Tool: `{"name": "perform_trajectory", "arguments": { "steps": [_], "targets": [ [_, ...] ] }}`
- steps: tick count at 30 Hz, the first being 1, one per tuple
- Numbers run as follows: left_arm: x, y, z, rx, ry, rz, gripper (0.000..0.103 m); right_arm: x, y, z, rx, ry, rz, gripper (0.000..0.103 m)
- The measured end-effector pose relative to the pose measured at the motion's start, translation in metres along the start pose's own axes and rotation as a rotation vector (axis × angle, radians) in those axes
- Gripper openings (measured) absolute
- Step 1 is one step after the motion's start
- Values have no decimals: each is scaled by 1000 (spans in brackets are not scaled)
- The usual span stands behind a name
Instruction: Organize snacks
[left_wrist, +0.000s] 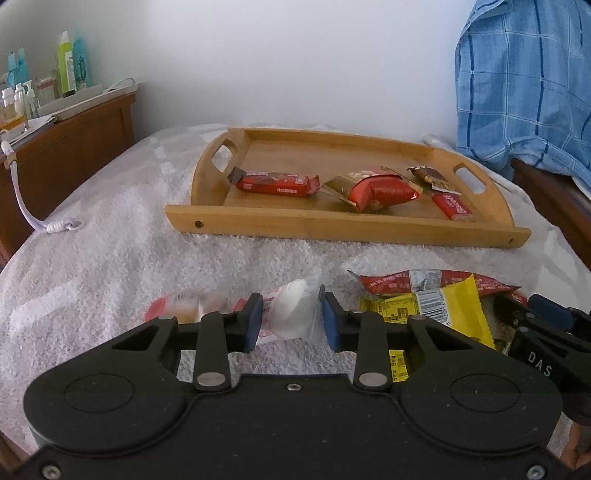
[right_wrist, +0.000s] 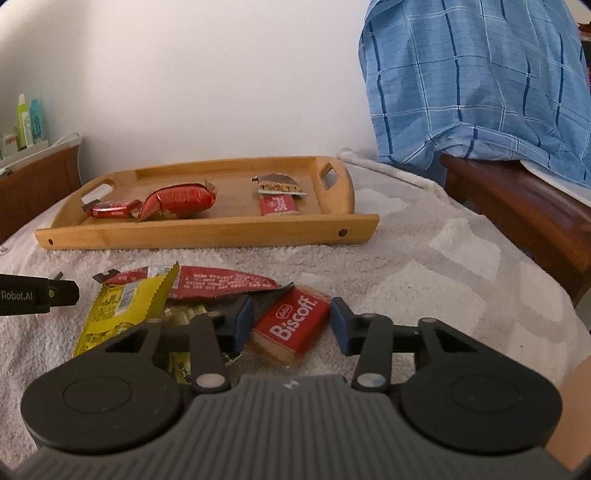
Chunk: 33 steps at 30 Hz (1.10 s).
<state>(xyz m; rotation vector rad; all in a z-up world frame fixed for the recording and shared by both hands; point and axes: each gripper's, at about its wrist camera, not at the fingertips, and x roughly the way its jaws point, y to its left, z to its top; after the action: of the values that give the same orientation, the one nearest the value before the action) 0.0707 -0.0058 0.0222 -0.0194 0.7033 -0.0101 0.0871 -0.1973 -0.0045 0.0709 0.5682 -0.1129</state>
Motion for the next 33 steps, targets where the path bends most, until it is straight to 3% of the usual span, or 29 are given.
{"name": "perform_trajectory", "arguments": {
  "steps": [4, 6, 8, 13, 20, 23, 24, 28, 33],
  "targets": [
    [0, -1, -1, 7, 2, 2, 32, -1, -1, 0, 3, -3, 6, 48],
    [0, -2, -3, 17, 2, 4, 33, 0, -2, -1, 5, -4, 3, 61],
    [1, -4, -4, 22, 2, 1, 39, 1, 0, -2, -8, -2, -13, 64],
    [6, -11, -8, 46, -2, 10, 43, 3, 4, -6, -7, 16, -33, 74],
    [13, -14, -10, 67, -3, 30, 53, 3, 3, -6, 14, 22, -43, 74],
    [16, -14, -9, 63, -1, 34, 53, 3, 3, -6, 20, 22, -42, 71],
    [17, -14, -8, 58, 1, 30, 52, 3, 4, -6, 18, 21, -39, 64],
    [16, -12, -4, 46, 11, 21, 34, 0, 9, -6, -4, 13, -30, 49],
    [9, -8, -2, 27, 7, 5, 31, -2, 7, -5, 8, -1, -17, 43]
  ]
}}
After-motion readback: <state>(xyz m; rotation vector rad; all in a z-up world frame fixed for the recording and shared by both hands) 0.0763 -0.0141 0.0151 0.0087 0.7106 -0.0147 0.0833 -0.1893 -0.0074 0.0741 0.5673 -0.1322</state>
